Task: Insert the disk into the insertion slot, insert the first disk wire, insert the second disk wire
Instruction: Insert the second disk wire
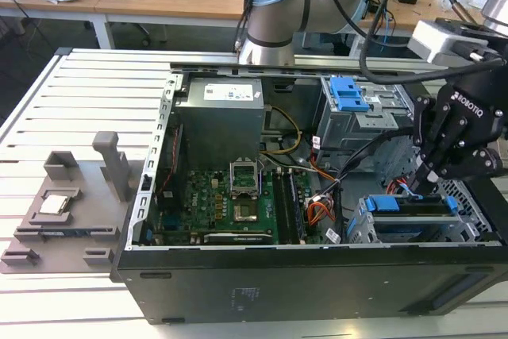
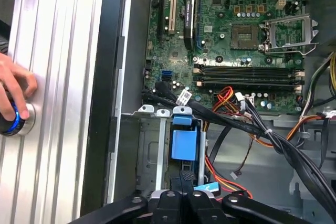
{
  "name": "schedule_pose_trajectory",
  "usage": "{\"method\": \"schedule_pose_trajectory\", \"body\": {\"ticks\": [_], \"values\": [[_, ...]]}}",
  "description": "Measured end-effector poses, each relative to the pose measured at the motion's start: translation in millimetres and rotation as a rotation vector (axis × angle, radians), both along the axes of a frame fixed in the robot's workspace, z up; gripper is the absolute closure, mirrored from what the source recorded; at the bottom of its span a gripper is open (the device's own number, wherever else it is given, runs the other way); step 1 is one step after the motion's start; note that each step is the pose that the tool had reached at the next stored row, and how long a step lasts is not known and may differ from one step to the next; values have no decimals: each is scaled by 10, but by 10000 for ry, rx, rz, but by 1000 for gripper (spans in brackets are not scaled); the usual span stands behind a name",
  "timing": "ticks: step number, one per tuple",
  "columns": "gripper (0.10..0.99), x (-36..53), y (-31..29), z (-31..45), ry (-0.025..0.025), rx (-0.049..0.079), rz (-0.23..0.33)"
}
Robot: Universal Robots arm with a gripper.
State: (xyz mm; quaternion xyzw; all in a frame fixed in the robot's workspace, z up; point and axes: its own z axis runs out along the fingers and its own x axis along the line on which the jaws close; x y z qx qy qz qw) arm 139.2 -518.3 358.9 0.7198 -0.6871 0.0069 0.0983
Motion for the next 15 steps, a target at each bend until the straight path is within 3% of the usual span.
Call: {"method": "schedule_pose_trajectory", "body": {"ticks": [5, 7, 11, 12, 15], "values": [[980, 0, -159, -2, 0, 303, 0], [980, 0, -219, -9, 0, 542, 0], [980, 0, -245, -9, 1, 1349, -2], [980, 0, -245, -3, 0, 1380, -2], [980, -1, -246, 116, 0, 1432, -2]]}}
